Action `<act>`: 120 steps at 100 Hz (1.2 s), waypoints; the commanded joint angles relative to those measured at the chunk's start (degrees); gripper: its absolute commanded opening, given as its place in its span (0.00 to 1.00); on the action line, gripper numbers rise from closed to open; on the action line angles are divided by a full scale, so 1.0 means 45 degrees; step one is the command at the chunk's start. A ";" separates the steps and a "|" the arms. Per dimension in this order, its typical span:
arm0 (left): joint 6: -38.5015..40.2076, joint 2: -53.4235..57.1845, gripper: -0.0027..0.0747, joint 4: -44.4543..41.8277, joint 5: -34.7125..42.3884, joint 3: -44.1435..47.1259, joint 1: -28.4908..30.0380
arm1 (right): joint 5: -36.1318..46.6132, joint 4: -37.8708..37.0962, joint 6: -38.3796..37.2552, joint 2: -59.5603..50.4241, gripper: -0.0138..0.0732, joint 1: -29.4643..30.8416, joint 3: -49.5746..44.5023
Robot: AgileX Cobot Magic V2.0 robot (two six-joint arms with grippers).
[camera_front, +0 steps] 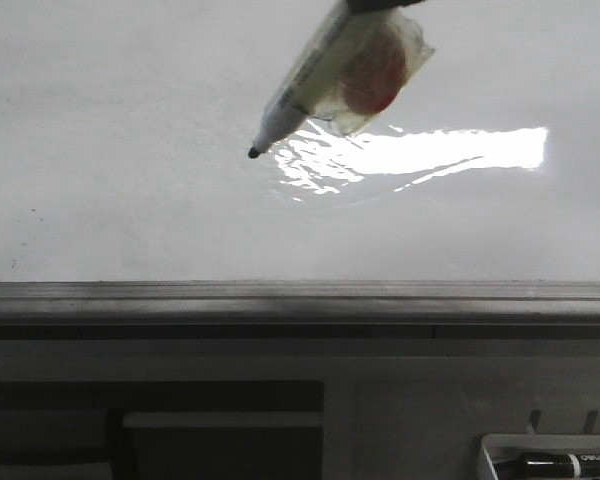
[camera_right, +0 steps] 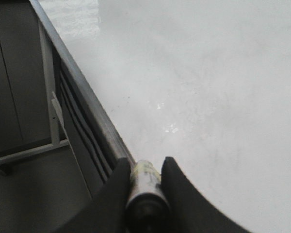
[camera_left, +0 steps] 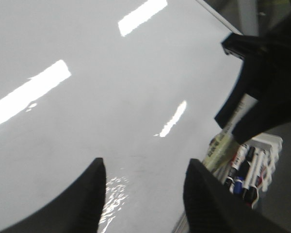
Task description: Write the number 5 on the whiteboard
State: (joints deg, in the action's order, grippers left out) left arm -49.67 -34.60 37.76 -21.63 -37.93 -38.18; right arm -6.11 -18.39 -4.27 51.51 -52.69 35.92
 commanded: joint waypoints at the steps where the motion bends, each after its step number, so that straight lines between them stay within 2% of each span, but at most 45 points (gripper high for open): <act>1: 0.1846 0.0940 0.26 0.0047 0.0744 0.0237 0.1041 | 0.0808 -0.0749 -0.0001 0.0006 0.10 0.0340 0.0740; 20: 0.2342 0.2766 0.01 0.0433 0.0728 0.1705 0.3033 | 0.0799 -0.1477 -0.0001 0.0357 0.10 0.0820 0.1411; 40: 0.2342 0.3471 0.01 0.1531 0.0601 0.2544 0.3996 | 0.0769 -0.2128 -0.0001 0.1298 0.10 0.0982 0.2011; 75: 0.2342 0.3471 0.01 0.1935 0.0265 0.2588 0.3996 | -0.0262 -0.2910 -0.0001 0.2394 0.11 0.1030 0.3061; 91: 0.2342 0.3471 0.01 0.1967 -0.0018 0.2588 0.3996 | -0.0600 -0.3174 -0.0148 0.2394 0.11 0.1487 0.3062; 120: 0.2342 0.3471 0.01 0.2169 -0.0018 0.2588 0.3996 | -0.0283 -0.3174 -0.0294 0.2565 0.11 0.2207 0.3082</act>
State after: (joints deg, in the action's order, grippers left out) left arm -39.71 -18.63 45.36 -24.55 -24.76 -20.27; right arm -11.31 -31.61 -5.00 63.40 -43.62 47.61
